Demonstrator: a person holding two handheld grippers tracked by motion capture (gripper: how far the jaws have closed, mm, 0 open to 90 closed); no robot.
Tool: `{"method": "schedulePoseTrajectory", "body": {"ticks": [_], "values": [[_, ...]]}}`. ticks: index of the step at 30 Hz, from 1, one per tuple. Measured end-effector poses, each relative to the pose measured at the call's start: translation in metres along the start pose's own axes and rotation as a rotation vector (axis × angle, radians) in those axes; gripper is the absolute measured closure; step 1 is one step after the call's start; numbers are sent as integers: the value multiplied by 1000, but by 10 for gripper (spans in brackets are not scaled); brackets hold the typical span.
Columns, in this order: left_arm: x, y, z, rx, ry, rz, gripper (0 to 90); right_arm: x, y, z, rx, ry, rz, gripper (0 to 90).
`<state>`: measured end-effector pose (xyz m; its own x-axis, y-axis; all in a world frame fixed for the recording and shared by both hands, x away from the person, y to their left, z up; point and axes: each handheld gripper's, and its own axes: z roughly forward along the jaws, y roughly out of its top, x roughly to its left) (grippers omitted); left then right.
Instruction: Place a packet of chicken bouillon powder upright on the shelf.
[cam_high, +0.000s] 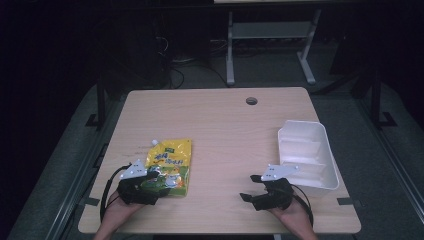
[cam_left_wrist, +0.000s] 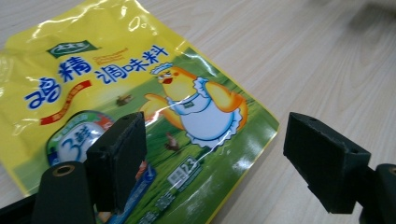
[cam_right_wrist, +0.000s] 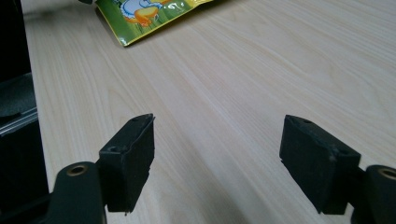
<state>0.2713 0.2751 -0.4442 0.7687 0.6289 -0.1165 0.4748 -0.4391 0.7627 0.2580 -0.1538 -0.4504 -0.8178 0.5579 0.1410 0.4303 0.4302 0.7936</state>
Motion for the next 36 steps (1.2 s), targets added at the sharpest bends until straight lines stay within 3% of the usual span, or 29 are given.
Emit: {"method": "schedulePoseTrajectory", "body": {"ticks": [11,16,19,21,23,28,36], "values": [[13,-4,-12,-13,50,-45,236,6,3,6,-2,-2,5,240],[22,-7,-17,-5,85,-94,258,12,14,14,-5,49,5,232],[27,-9,-21,-14,98,-112,312,15,37,25,12,87,-9,232],[30,-10,-23,-15,109,-123,321,16,43,28,21,92,-11,232],[33,-10,-24,-9,114,-130,362,17,61,39,34,90,-29,232],[38,-10,-28,-16,122,-147,448,9,89,61,71,108,-5,225],[43,-13,-29,-22,124,-182,563,-4,126,95,110,112,-11,228]]}}
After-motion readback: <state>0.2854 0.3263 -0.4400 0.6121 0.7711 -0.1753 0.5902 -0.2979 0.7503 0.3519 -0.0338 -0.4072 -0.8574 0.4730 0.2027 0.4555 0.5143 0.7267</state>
